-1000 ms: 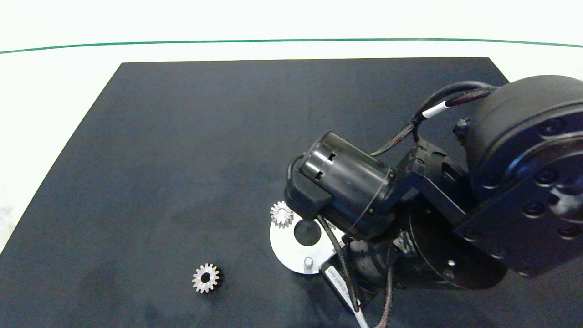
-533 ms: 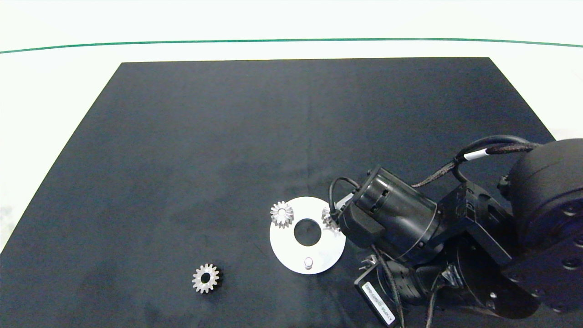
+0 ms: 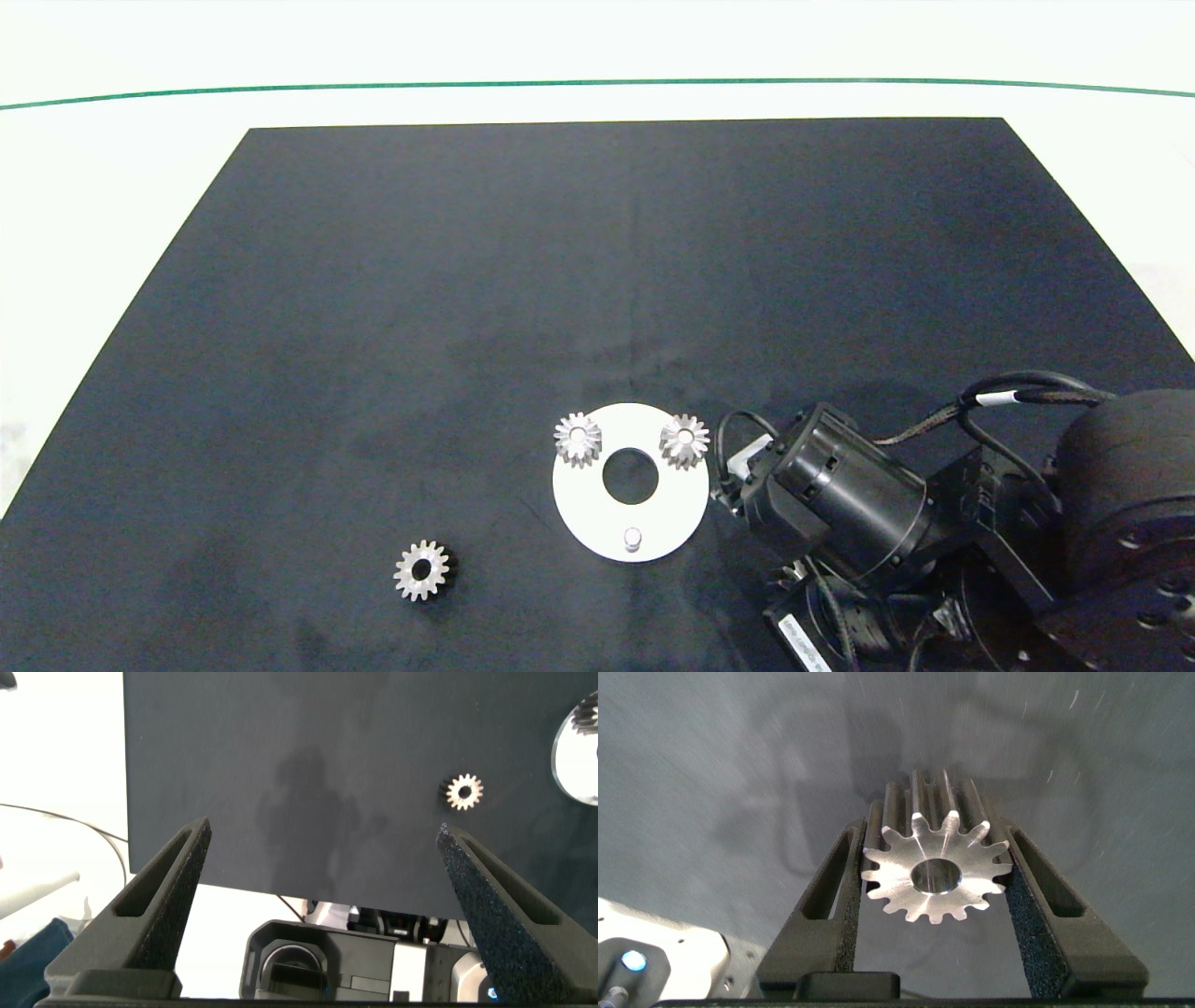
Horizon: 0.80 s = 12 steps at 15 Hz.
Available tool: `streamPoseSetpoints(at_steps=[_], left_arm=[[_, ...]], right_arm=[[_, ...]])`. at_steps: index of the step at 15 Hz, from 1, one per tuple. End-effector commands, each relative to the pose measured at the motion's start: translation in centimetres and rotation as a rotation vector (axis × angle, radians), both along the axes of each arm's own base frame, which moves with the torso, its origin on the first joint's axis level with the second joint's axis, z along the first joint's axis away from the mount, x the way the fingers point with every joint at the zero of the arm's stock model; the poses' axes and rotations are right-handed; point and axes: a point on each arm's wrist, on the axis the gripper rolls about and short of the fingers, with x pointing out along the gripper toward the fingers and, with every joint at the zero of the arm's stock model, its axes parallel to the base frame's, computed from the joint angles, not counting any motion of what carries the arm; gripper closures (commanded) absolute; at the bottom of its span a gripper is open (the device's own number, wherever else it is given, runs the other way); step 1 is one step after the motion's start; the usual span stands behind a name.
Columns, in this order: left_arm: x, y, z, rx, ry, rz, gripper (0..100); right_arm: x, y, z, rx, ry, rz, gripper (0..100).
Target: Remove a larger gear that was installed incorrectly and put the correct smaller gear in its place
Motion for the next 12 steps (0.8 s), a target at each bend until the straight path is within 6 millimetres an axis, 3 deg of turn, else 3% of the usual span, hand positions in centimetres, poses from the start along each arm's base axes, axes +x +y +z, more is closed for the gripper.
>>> streamPoseSetpoints(at_steps=[1,12], left_arm=[[0.01,0.00,-0.08,0.000,0.009,0.001,0],[0.01,0.00,-0.08,0.000,0.009,0.001,0]], right_arm=[[0.06,-0.66,-0.17,-0.006,0.007,-0.018,100],[0.53,-1.46,-0.22,0.030,0.008,-0.043,100]])
